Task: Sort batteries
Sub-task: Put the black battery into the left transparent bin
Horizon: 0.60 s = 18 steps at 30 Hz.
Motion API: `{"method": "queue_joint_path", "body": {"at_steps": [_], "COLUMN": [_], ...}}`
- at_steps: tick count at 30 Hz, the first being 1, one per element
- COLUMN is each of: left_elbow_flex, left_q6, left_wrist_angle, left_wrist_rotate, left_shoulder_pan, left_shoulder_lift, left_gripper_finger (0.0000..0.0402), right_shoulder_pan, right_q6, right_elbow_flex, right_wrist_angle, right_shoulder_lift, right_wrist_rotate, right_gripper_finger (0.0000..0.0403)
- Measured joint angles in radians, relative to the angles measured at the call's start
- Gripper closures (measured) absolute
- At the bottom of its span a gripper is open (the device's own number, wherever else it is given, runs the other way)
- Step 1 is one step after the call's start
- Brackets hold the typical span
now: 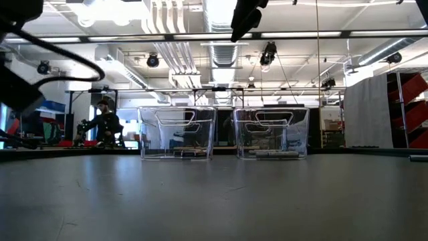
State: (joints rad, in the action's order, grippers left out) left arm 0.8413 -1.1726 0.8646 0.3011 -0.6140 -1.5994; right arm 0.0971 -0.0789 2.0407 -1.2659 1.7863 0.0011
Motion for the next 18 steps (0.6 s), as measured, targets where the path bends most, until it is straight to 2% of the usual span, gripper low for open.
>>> {"method": "queue_joint_path", "body": {"at_steps": [3, 7, 18], "left_elbow_flex": [0.005, 0.011, 0.014], "left_q6": [-0.001, -0.001, -0.089], "left_wrist_angle": [-0.064, -0.055, -0.046], "left_wrist_rotate": [0.007, 0.020, -0.055], "left_shoulder_pan": [-0.013, -0.013, -0.015], "left_shoulder_lift": [-0.069, -0.134, -0.141], "left_gripper_finger": [0.0248, 0.0264, 0.0365], "right_shoulder_pan": [0.002, 0.002, 0.002], "right_q6": [0.000, 0.000, -0.001], "right_elbow_flex": [0.000, 0.000, 0.000], "right_wrist_angle": [0.002, 0.000, 0.000], "right_shoulder_lift": [0.000, 0.001, 0.002], "right_wrist_rotate": [0.000, 0.000, 0.000], "right_gripper_finger": [0.0119, 0.0114, 0.0121]}}
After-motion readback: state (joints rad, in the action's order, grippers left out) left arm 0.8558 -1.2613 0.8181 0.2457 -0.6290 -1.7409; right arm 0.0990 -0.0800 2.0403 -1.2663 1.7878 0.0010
